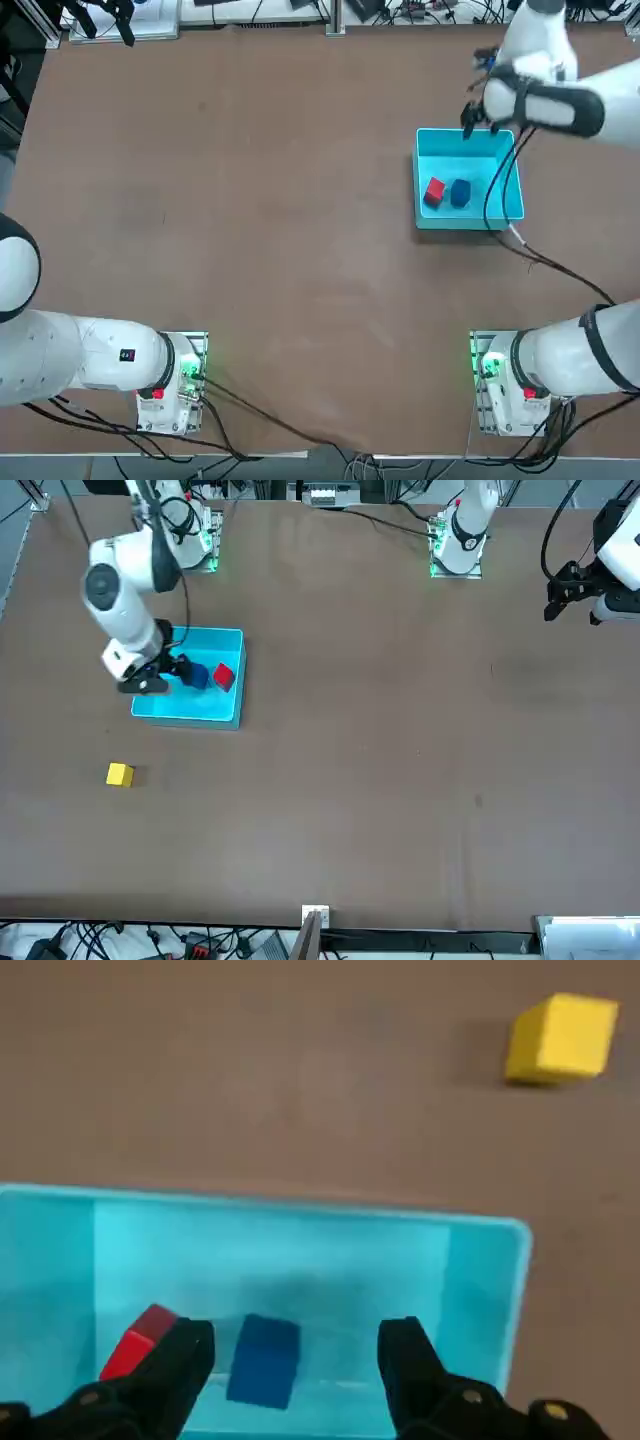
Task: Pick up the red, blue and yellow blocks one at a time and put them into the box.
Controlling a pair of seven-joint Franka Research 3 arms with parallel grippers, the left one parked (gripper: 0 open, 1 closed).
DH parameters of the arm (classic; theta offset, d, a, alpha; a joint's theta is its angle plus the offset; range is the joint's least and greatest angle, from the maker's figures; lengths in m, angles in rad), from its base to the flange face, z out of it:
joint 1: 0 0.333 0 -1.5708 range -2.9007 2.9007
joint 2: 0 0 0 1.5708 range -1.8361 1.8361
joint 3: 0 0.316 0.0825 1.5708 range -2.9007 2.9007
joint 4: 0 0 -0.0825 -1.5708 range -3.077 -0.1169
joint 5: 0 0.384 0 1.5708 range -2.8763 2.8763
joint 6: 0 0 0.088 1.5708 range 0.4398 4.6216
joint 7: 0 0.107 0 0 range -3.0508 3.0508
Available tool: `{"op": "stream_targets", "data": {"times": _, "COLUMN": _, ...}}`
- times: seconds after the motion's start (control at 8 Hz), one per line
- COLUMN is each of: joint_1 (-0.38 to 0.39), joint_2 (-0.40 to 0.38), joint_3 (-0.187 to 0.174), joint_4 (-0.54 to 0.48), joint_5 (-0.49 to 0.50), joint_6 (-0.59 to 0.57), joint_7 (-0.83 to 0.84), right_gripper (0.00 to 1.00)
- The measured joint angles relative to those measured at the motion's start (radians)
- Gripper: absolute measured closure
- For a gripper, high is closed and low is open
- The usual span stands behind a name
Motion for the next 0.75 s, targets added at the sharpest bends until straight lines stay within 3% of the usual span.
{"op": "stream_targets", "data": {"times": 0.25, "joint_1": -0.09, "joint_2": 0.118, "joint_3": -0.005, "joint_4": 0.22, "joint_5": 0.0, "joint_6": -0.094, "joint_7": -0.095, "right_gripper": 0.0}}
{"op": "stream_targets", "data": {"times": 0.75, "joint_1": -0.239, "joint_2": 0.447, "joint_3": -0.006, "joint_4": 0.492, "joint_5": 0.001, "joint_6": -0.055, "joint_7": -0.237, "right_gripper": 0.0}}
